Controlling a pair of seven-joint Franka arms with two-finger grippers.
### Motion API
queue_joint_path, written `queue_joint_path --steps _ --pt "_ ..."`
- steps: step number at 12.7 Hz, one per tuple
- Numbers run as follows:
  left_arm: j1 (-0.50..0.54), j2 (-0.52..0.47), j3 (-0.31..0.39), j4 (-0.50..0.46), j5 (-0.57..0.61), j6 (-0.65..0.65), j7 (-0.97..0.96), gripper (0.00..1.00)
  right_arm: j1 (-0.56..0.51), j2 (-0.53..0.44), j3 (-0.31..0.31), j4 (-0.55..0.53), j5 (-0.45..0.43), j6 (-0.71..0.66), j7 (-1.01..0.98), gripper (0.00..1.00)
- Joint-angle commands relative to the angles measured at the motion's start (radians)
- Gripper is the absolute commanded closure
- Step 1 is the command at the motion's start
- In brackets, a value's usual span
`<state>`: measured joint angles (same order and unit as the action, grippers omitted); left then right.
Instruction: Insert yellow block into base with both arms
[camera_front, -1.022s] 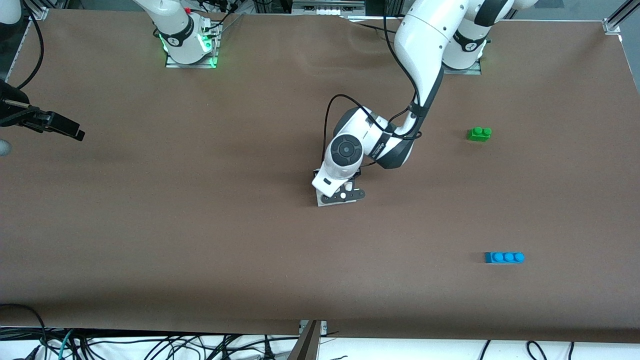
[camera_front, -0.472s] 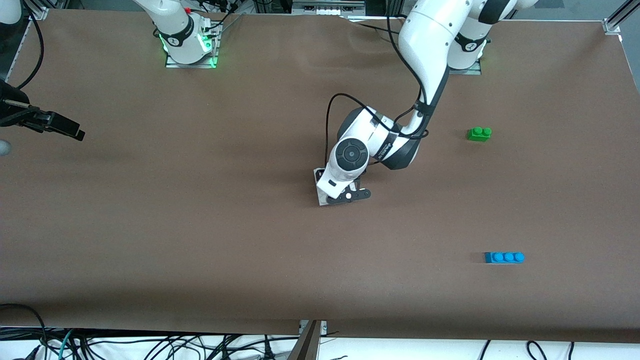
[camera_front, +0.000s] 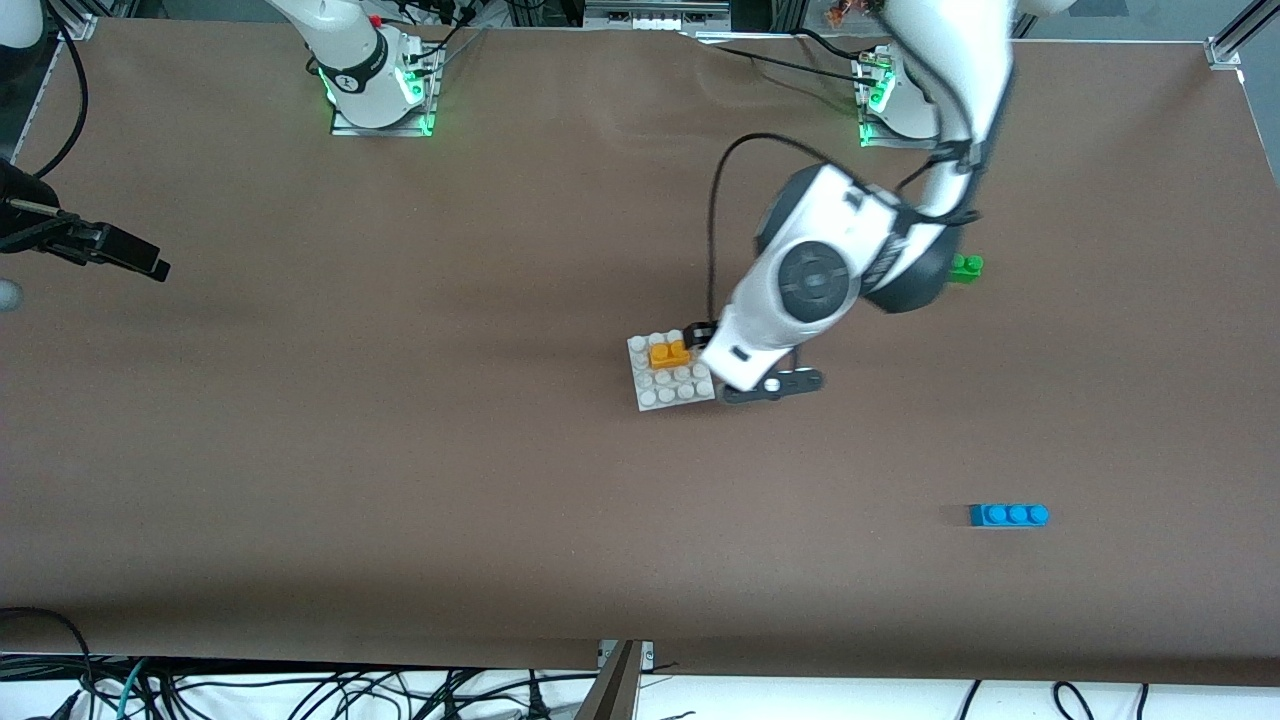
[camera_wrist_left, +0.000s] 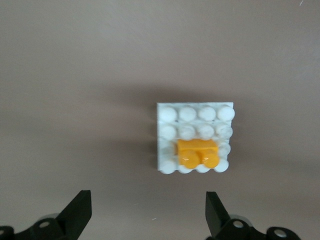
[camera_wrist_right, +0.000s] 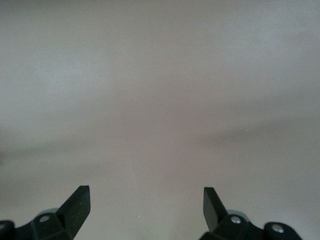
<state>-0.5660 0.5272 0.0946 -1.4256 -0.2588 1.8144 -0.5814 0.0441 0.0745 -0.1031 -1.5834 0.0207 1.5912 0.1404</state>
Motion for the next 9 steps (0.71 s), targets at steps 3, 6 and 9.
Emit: queue_joint_path --steps 3,6,9 --pt "0.145 -0.329 -0.006 -0.251 0.002 -0.065 0.207 0.00 -0.010 -0.030 0.011 -0.026 -0.001 -0.002 -0.005 0.00" --pt "0.190 -0.446 -0.007 -0.266 0.127 -0.156 0.261 0.00 -0.009 -0.030 0.011 -0.026 -0.001 -0.002 -0.005 0.00" --pt "0.257 -0.512 -0.006 -0.271 0.185 -0.184 0.376 0.00 -0.009 -0.030 0.011 -0.026 -0.001 -0.002 -0.005 0.00"
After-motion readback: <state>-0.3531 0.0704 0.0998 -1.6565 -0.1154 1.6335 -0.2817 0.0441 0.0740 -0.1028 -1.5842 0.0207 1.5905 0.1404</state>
